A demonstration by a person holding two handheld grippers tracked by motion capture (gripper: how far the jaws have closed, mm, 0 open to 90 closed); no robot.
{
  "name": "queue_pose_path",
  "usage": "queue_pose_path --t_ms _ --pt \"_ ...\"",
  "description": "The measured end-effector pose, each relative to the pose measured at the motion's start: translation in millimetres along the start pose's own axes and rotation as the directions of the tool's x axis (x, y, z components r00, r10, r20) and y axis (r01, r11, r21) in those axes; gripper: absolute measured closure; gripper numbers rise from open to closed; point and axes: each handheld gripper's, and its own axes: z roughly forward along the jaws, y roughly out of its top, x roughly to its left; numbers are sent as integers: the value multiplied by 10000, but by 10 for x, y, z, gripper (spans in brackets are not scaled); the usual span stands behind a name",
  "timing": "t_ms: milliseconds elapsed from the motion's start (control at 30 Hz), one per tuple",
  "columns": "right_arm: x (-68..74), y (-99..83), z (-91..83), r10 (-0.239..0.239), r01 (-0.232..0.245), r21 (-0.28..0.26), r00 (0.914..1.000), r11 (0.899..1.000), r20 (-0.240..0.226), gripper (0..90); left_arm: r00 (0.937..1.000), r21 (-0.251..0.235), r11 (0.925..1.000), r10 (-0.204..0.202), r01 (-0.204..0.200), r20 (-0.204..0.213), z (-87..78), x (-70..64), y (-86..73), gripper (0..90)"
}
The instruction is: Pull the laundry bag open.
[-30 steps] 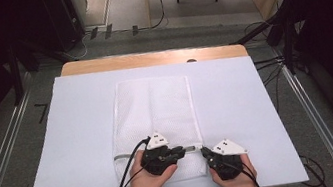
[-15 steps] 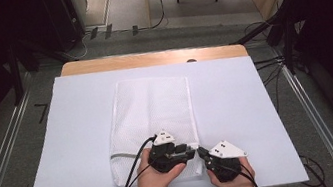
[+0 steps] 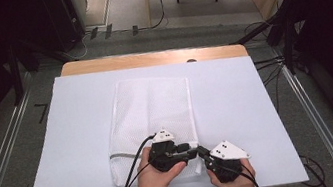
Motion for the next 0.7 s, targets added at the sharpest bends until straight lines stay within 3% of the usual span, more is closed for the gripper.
queue_pose_path --t_ms 67,167,367,700 --pt "-7 5 -10 11 -11 -62 10000 10000 2 900 9997 6 9997 -230 230 58 -6 39 1 711" --pt "-10 2 -10 26 -26 -59 10000 10000 -7 900 9993 37 9994 -337 337 162 -19 66 6 777" --pt "-20 6 -22 13 -13 -193 10000 9998 -1 900 9973 -12 9977 -674 674 293 -71 146 -7 803" --pt "-18 8 -21 -10 10 -216 10000 9998 5 900 9965 173 9971 -746 740 376 -81 207 -6 838"
